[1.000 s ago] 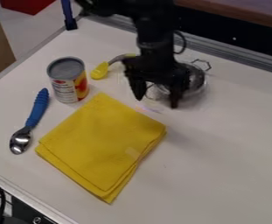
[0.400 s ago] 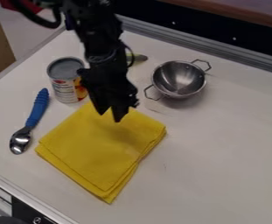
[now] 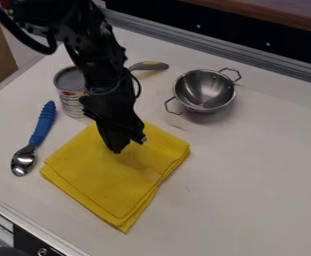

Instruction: Moved the yellow cloth to the top right side of the table

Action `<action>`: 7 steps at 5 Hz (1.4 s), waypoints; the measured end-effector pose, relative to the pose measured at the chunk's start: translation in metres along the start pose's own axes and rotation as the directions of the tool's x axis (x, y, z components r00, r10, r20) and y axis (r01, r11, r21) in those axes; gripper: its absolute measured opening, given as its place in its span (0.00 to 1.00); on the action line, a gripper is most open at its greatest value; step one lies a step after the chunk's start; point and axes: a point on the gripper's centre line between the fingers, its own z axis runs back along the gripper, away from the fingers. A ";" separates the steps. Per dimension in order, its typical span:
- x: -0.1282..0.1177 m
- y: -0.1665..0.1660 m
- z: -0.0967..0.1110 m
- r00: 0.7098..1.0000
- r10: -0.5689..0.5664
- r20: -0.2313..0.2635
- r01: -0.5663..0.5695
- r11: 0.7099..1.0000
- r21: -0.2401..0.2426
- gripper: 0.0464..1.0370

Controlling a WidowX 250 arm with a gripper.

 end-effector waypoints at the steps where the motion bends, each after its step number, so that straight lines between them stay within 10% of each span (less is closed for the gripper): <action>1: 0.001 -0.004 -0.014 1.000 0.015 -0.007 -0.015 1.000 0.000 0.01; 7: 0.000 -0.132 -0.021 0.990 0.129 -0.050 -0.135 0.982 -0.133 0.01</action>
